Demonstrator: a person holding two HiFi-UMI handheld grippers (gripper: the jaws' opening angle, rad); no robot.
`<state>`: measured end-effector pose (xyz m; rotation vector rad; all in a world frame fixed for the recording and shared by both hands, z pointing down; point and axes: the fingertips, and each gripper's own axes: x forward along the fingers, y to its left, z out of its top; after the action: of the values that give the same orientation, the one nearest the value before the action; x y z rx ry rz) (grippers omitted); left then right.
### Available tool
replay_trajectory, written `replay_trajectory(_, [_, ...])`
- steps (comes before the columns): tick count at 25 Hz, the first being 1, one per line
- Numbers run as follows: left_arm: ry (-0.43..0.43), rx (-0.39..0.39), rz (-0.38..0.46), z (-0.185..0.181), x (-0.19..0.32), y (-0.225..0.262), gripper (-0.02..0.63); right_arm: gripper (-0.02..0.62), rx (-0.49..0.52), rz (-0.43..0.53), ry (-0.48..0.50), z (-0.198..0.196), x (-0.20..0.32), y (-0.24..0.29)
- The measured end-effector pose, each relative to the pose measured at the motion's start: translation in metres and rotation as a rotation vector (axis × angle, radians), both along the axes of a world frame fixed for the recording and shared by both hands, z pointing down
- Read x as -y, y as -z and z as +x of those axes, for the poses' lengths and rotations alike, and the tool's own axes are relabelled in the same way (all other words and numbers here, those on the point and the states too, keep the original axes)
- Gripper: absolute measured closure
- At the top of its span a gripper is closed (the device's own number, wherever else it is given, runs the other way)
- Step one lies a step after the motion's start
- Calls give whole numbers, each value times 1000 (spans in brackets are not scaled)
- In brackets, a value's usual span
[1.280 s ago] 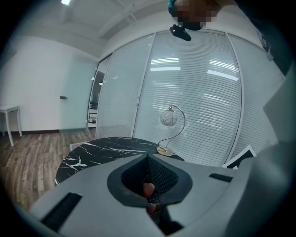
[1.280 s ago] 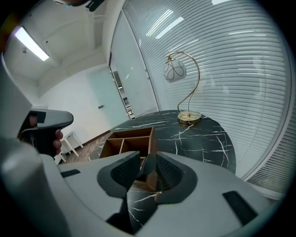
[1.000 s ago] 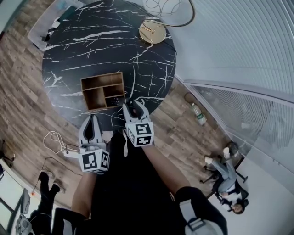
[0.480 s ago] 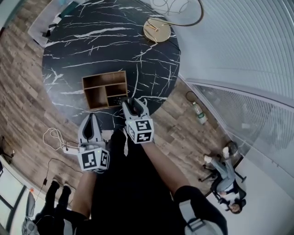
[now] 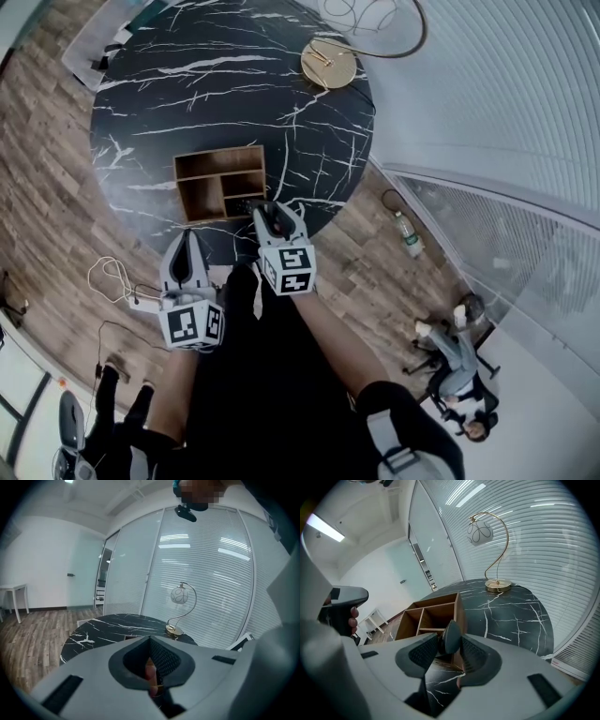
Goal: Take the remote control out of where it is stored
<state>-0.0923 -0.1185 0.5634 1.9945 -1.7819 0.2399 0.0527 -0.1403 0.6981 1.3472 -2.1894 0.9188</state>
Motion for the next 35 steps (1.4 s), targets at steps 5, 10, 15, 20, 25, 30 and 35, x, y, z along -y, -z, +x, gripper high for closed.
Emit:
replay_trajectory(5, [6, -5, 12, 1, 4, 1, 598, 453, 5, 6, 4, -3, -1, 2])
replay_trajectory(10, [14, -11, 22, 3, 4, 5, 598, 465, 10, 27, 20, -5, -1, 8])
replay_trajectory(15, [9, -9, 26, 3, 2, 7, 598, 479, -3, 60, 45, -8, -1, 18])
replay_trajectory(20, [11, -16, 33, 1, -1, 9, 598, 492, -19, 79, 48, -9, -3, 23])
replay_trajectory(25, [4, -24, 43, 1, -5, 13, 598, 497, -53, 90, 40, -8, -4, 27])
replay_trajectory(30, [8, -18, 48, -5, -10, 19, 598, 497, -43, 78, 26, -12, -6, 30])
replay_trajectory(35, [4, -25, 56, -6, -12, 20, 598, 497, -49, 88, 15, -9, -4, 29])
